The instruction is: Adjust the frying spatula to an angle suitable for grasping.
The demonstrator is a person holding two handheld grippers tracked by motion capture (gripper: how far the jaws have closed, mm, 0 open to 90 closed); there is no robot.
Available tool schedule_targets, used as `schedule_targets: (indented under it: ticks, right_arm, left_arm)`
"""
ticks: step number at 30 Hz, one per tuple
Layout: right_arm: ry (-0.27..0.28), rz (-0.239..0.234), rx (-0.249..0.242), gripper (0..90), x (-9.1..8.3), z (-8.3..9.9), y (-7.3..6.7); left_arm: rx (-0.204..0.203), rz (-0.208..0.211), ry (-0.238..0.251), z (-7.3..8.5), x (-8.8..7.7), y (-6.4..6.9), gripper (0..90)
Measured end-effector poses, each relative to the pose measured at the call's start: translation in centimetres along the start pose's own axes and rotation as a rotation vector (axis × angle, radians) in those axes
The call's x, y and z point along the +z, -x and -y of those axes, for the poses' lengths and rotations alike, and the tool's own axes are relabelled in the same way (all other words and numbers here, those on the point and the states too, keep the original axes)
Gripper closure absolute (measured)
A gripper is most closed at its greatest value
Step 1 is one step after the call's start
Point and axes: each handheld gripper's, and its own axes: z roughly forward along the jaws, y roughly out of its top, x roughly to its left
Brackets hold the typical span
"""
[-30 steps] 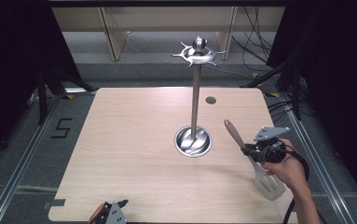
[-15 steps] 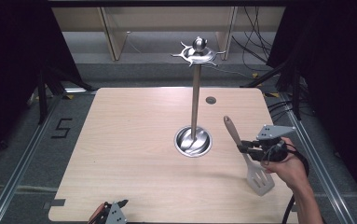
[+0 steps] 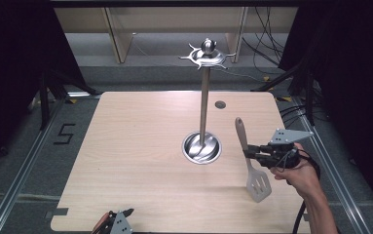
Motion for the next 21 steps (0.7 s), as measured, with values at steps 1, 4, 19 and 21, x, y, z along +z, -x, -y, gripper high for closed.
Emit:
schedule_targets:
  ticks: [1, 4, 19, 21]
  right_arm:
    - [0.008, -0.014, 0.013, 76.5, -0.04, 0.0, -0.08]
    - [0.013, -0.026, 0.02, 76.5, -0.15, -0.08, 0.0]
    - [0.116, -0.048, 0.004, 76.4, 0.03, -0.68, -0.59]
    - [0.107, -0.055, 0.028, 76.5, -0.14, -0.84, -0.94]
  left_arm:
    - [-0.006, 0.001, -0.002, 0.02, 0.0, 0.04, 15.3]
    - [0.002, -0.002, 0.001, 0.03, 0.06, -0.03, 15.3]
    - [-0.002, -0.003, -0.001, 0.01, 0.03, -0.05, 15.3]
    - [-0.008, 0.0, -0.002, 0.0, -0.01, -0.03, 15.3]
